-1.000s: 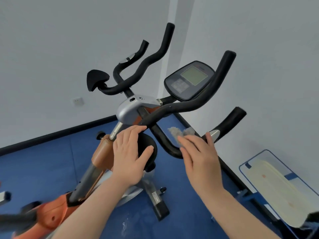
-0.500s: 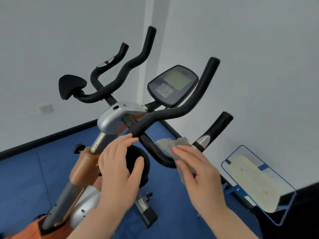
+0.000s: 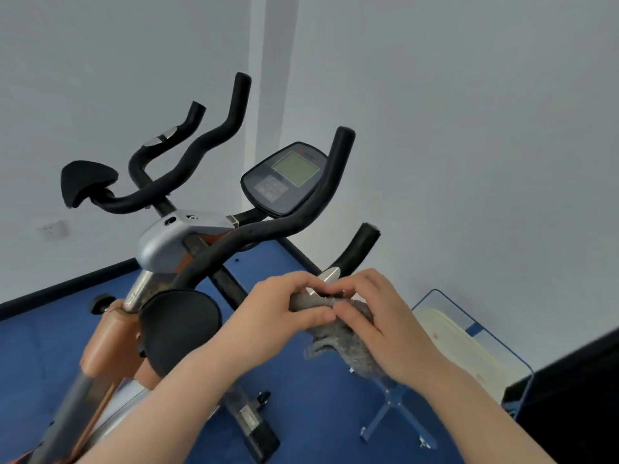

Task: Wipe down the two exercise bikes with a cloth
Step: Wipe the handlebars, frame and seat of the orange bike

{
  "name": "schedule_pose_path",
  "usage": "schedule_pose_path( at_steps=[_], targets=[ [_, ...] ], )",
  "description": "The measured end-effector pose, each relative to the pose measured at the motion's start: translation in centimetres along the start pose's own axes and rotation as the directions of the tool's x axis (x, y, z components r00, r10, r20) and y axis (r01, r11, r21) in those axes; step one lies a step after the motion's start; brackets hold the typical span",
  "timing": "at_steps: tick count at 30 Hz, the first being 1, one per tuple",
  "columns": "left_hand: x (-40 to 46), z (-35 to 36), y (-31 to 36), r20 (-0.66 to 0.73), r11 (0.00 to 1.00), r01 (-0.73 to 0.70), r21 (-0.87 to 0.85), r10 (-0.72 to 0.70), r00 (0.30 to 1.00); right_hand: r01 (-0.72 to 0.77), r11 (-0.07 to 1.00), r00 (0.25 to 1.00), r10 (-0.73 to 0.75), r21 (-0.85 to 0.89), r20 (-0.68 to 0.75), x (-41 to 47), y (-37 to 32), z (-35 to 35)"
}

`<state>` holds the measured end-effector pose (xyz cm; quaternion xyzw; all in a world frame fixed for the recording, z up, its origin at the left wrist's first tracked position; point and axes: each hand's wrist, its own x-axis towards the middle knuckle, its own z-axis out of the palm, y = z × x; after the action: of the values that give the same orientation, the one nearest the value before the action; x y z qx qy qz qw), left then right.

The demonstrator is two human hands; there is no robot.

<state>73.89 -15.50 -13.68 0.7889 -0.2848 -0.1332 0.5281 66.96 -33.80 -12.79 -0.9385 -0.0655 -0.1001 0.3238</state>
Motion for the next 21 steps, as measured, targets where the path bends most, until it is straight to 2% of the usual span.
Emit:
schedule_pose_path(
  at_steps=[3,5,7,9,11,13,17,21],
  targets=[
    [0.7,0.3,0.9,-0.022,0.999,0.032,0.009,-0.032,0.999,0.026,0.991,0.991,-0.008,-0.132,0.131,0.2,1.8,-1.8],
    [1.2,0.5,1.4,-0.051,0.999,0.026,-0.036,-0.028,0.998,0.050,0.992,0.985,-0.029,-0.119,0.172,0.5,2.6,-2.6],
    [1.4,0.8,1.6,-0.070,0.991,0.008,-0.132,-0.017,0.997,0.014,1.000,0.989,-0.016,0.017,0.145,0.9,3.1,-3.2],
    [1.6,1.2,1.7,-0.093,0.976,-0.008,-0.215,-0.012,0.996,-0.041,0.973,0.991,0.010,0.227,0.133,1.3,3.5,-3.7],
    [1.8,1.6,1.6,-0.122,0.945,-0.018,-0.327,-0.023,0.992,-0.033,0.943,0.994,-0.004,0.332,0.109,1.8,3.9,-3.8],
    [2.1,2.1,1.7,-0.162,0.915,-0.029,-0.402,-0.040,0.986,-0.003,0.927,0.997,-0.024,0.376,0.068,2.4,4.2,-3.8],
    [3.2,2.7,2.5,-0.328,0.880,-0.059,-0.471,-0.113,0.938,0.036,0.868,0.999,-0.017,0.495,-0.043,4.2,4.6,-4.4],
    [6.0,3.6,3.9,-0.483,0.854,-0.122,-0.506,-0.164,0.860,0.112,0.896,0.982,-0.034,0.430,-0.183,7.4,4.9,-5.4]
  ],
)
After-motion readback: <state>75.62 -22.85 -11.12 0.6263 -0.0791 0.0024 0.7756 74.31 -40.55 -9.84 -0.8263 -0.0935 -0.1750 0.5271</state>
